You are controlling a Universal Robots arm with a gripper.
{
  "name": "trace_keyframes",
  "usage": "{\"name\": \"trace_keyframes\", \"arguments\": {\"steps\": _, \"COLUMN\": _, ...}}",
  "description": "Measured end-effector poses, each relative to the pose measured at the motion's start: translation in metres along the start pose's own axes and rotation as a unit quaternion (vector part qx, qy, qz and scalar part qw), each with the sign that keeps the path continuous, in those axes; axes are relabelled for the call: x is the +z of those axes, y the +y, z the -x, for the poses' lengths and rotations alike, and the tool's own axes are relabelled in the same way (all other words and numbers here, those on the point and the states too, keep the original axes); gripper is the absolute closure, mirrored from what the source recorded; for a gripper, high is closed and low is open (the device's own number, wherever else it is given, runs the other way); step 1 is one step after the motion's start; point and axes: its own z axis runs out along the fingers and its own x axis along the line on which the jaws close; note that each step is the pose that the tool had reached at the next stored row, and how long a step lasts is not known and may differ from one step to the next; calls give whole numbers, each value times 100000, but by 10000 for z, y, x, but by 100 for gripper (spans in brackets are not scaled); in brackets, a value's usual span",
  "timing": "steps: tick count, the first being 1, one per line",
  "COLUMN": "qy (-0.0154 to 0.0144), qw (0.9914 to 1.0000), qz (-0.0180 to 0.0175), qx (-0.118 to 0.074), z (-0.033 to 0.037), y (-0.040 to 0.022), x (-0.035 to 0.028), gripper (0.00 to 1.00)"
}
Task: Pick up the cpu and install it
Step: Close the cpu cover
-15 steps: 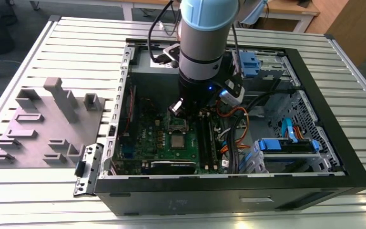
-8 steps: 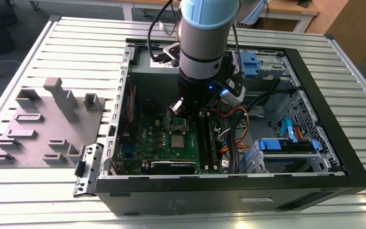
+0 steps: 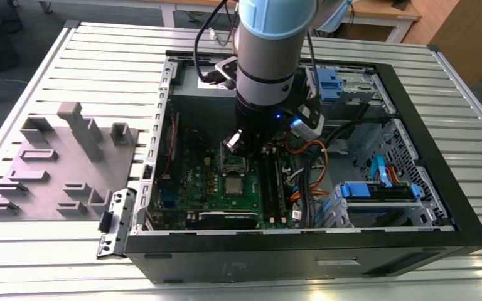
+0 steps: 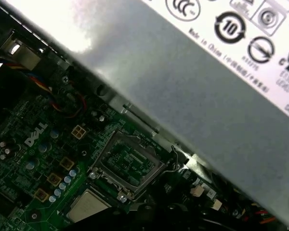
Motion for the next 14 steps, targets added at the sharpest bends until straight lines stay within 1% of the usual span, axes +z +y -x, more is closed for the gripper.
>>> {"name": "trace_keyframes", "arguments": {"steps": 8, "qy": -6, "qw": 100000, "qz": 4, "qx": 0, "z": -33, "y": -45, "x": -17, "gripper": 89}}
{"name": "trace_keyframes", "arguments": {"steps": 12, "qy": -35, "qw": 100000, "qz": 42, "qx": -16, "z": -36, "y": -48, "x": -18, "gripper": 89}}
{"name": "trace_keyframes", "arguments": {"steps": 14, "qy": -30, "qw": 99999, "qz": 64, "qx": -499, "z": -34, "y": -50, "x": -17, "gripper": 89}}
